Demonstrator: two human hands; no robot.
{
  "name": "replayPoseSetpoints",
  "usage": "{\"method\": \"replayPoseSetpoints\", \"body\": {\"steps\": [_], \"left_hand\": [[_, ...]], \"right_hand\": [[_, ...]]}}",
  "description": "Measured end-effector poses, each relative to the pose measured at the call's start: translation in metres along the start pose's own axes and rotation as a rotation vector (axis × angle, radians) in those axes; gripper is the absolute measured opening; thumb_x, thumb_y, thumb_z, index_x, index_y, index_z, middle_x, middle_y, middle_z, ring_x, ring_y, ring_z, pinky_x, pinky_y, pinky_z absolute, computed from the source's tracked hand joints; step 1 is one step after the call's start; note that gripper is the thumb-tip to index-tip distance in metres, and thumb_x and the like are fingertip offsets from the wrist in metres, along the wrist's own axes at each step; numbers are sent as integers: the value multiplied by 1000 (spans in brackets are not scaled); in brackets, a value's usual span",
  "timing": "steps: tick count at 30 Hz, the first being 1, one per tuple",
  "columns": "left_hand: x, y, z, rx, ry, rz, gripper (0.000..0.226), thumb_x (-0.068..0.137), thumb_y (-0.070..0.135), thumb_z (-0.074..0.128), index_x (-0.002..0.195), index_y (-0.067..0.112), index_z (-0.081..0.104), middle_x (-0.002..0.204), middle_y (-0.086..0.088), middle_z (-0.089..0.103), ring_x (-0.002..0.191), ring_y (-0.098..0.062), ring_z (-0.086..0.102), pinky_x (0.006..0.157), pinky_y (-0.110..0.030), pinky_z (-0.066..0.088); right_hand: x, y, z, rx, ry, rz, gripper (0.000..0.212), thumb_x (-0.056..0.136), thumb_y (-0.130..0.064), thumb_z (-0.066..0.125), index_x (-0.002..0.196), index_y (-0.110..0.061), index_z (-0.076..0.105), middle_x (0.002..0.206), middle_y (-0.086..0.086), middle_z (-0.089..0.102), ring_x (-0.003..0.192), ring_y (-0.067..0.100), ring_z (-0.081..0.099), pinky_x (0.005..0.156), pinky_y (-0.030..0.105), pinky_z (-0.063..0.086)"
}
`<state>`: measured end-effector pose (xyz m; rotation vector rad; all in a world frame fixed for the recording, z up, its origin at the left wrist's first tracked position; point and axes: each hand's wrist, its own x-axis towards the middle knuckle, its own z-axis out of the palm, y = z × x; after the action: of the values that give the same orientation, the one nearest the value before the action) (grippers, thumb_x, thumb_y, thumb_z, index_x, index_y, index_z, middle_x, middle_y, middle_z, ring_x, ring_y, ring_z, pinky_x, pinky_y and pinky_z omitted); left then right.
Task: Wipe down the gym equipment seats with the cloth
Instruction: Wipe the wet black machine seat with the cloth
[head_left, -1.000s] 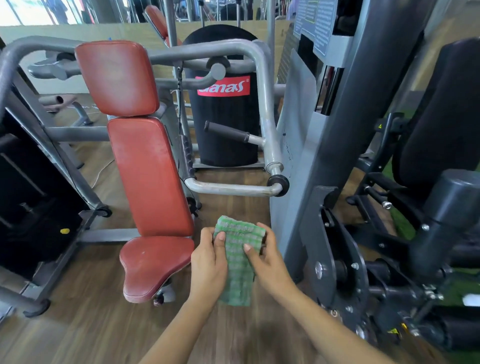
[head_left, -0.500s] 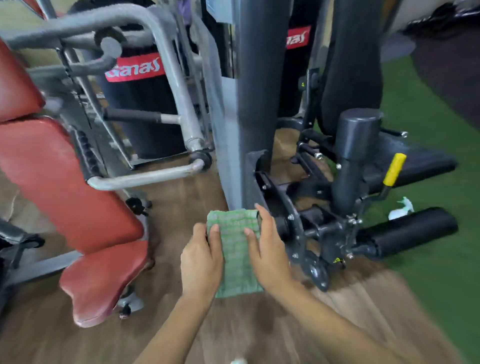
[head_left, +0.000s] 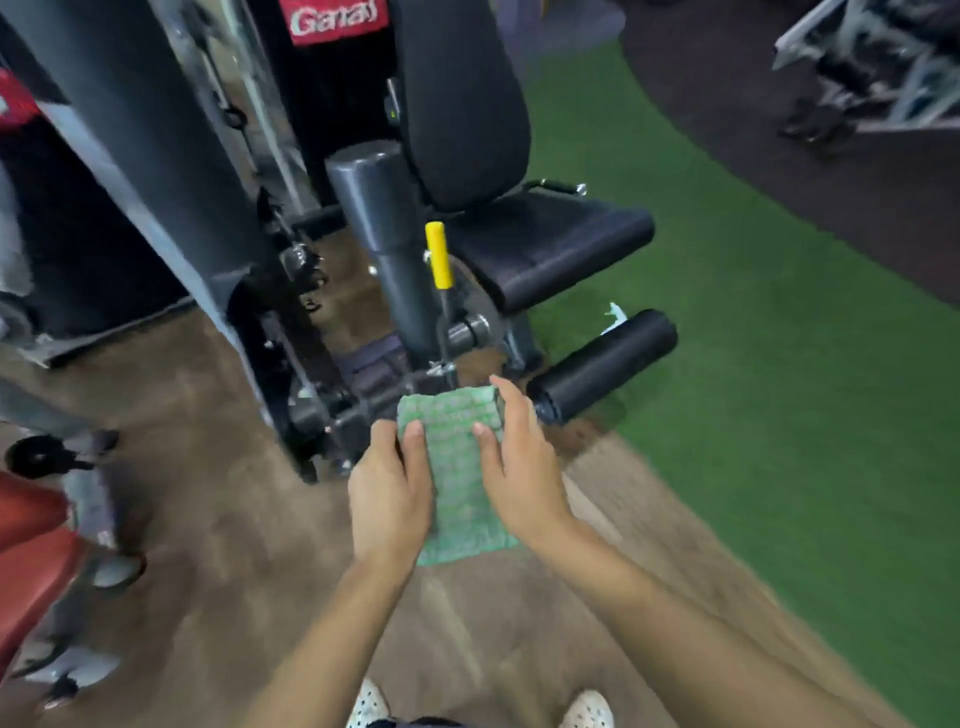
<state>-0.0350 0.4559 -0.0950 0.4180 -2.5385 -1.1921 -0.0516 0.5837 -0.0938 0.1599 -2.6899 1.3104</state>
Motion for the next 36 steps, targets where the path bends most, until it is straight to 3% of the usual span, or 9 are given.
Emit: {"method": "replayPoseSetpoints", "body": {"steps": [5,10,13,26,32,36], "left_hand": [[-21,61,86,-53,-78,6,33,98,39,39,76,14,38,67,-5,55,67,-31,54,60,-42,43],[-13,103,145,-40,-111,0,33,99,38,38,76,15,37,66,-2,53,65,-29,53,56,-39,37],[12,117,180,-16,-111,-12,32,99,41,37,80,15,40,71,-3,57,69,-30,56,61,-42,45],[228,153,341,299,-108,-87,29,101,39,32,88,14,40,95,-13,64,86,-39,59,63,-37,34],[330,156,414,388,-135,-233,33,101,39,30,97,10,44,103,-13,64,92,-40,59,71,-41,42],[382,155,462,407,-96,-341,33,102,39,31,95,10,43,103,-14,63,93,-40,58,69,-39,35]], "right_hand": [[14,70,-81,-48,-1,65,47,100,-25,42,144,-17,29,137,3,42,111,29,54,89,47,46],[44,115,-128,-75,-20,81,47,100,-25,41,145,-18,29,137,1,41,106,27,57,86,45,47],[81,141,-140,-87,-44,90,45,101,-28,40,144,-21,28,136,-1,41,103,27,57,83,45,48],[335,237,-135,-142,-230,91,55,101,-31,38,151,-23,15,140,0,35,103,29,59,83,42,46],[460,284,-118,-177,-384,106,63,99,-22,43,152,-21,9,141,3,33,101,32,58,79,41,46],[534,319,-100,-183,-483,63,64,99,-19,44,152,-20,8,142,4,33,100,27,59,80,41,48]]}}
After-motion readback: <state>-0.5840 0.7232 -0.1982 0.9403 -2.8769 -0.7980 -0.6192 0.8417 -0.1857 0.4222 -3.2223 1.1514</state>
